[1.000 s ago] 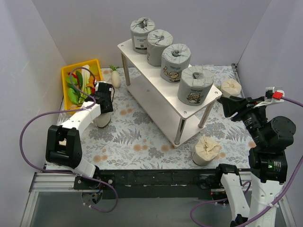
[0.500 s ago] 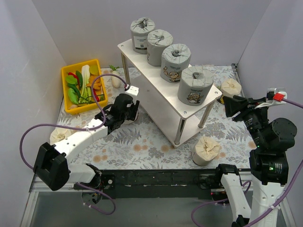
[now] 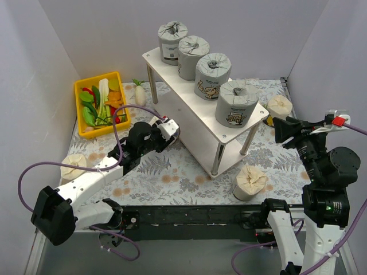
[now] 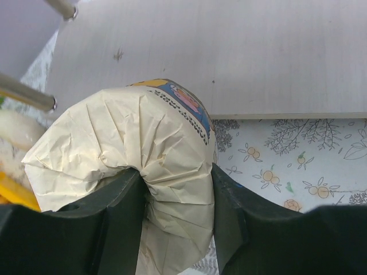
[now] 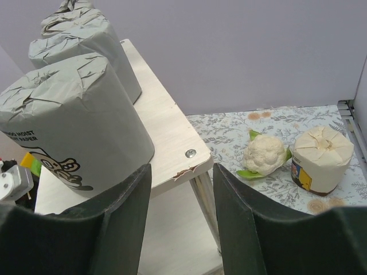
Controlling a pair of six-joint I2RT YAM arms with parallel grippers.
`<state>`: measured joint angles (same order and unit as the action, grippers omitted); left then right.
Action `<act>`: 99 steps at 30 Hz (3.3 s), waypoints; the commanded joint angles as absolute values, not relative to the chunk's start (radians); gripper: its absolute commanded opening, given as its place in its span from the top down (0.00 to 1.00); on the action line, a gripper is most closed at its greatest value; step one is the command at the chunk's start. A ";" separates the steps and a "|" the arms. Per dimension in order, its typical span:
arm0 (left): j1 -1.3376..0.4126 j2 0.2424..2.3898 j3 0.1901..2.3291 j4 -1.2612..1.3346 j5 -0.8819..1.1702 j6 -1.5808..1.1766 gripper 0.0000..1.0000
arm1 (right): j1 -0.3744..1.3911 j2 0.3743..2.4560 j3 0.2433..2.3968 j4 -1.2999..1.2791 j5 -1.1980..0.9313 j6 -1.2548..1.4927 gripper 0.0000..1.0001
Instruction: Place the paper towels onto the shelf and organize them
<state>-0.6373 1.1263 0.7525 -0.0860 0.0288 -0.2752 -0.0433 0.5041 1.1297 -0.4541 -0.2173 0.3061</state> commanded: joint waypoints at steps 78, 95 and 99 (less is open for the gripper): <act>-0.199 0.879 0.345 0.160 0.189 -1.583 0.08 | -0.012 0.451 1.092 -0.394 -0.141 0.230 0.43; -0.202 1.006 0.241 0.451 0.281 -1.696 0.14 | -0.012 0.449 1.058 -0.370 -0.137 0.229 0.43; -0.210 1.015 0.232 0.503 0.272 -1.710 0.13 | -0.012 0.451 1.060 -0.367 -0.129 0.219 0.43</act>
<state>-0.2047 1.0134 0.2440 0.4061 0.2615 -1.6848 -0.0174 0.4568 1.0580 -0.4282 -0.1505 0.2314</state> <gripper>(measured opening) 0.863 0.571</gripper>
